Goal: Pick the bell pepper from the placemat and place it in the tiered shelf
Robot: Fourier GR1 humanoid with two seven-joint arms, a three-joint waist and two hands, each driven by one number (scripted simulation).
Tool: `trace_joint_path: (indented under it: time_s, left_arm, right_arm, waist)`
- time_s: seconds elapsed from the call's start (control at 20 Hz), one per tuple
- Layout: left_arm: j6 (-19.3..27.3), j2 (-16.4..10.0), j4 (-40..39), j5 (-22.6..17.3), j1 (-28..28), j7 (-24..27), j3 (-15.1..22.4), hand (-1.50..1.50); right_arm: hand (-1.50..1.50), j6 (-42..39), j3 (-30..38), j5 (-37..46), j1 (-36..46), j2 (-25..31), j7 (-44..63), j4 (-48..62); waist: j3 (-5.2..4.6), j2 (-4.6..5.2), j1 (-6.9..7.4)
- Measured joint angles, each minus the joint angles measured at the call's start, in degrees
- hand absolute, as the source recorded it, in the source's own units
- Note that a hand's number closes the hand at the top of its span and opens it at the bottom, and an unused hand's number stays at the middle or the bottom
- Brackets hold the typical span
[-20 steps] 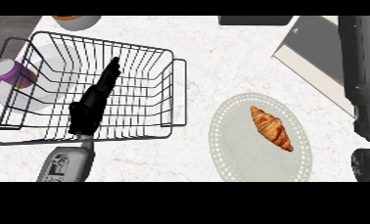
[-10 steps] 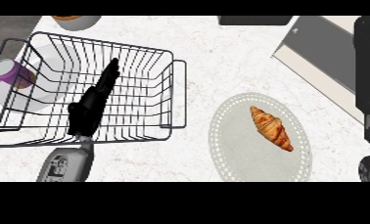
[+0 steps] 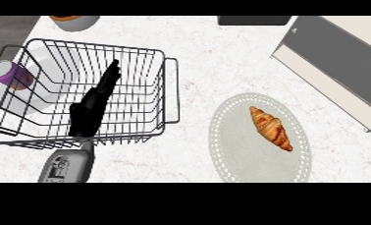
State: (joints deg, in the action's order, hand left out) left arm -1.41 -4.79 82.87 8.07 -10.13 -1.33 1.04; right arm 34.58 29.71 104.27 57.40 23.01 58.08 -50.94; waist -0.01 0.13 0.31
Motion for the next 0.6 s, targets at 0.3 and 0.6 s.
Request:
trace_joint_path:
  time_s: [0.3, 0.6]
  left_arm:
    - [0.5, 0.5, 0.7, 0.5, 0.0, -0.9, 0.3, 0.00]
    - [0.6, 0.7, 0.4, 0.7, 0.9, 0.1, 0.5, 0.00]
  right_arm:
    - [-1.50, -2.4, 1.3, 3.6, -3.9, -1.7, 3.0, -5.2]
    - [-1.50, -0.4, 2.7, 0.4, -4.7, -3.7, 1.6, -11.2]
  waist:
    - [0.01, -0.17, -0.25]
    - [0.01, -0.23, -0.25]
